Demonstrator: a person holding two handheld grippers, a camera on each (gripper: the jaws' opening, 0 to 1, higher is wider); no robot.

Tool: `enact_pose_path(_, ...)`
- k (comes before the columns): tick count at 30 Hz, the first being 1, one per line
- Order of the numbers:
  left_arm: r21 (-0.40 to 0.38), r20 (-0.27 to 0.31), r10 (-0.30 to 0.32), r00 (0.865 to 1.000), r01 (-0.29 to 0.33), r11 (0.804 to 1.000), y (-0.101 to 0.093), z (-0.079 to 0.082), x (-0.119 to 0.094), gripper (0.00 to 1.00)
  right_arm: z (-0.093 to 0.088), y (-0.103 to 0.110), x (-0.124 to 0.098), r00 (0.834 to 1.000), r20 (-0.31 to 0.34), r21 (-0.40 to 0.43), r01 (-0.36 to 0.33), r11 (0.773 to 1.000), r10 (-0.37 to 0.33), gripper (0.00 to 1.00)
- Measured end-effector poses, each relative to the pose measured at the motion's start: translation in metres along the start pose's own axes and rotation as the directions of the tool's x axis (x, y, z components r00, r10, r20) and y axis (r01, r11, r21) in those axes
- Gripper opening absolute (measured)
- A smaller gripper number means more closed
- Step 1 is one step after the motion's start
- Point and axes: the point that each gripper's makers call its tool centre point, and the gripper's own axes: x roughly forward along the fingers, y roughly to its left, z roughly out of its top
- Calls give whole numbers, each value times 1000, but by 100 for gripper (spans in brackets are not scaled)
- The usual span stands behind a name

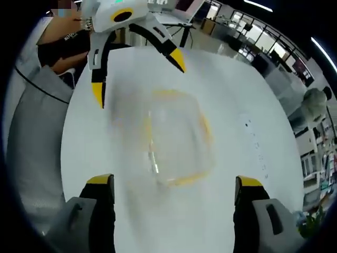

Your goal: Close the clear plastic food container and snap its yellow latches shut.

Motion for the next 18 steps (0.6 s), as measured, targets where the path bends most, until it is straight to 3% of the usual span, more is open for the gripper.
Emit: enact_pose_path(18,-115,73,147,986,-138,984,-56,-9,-52,99,-8,45,-41,995,49,37,88,995,-90,87)
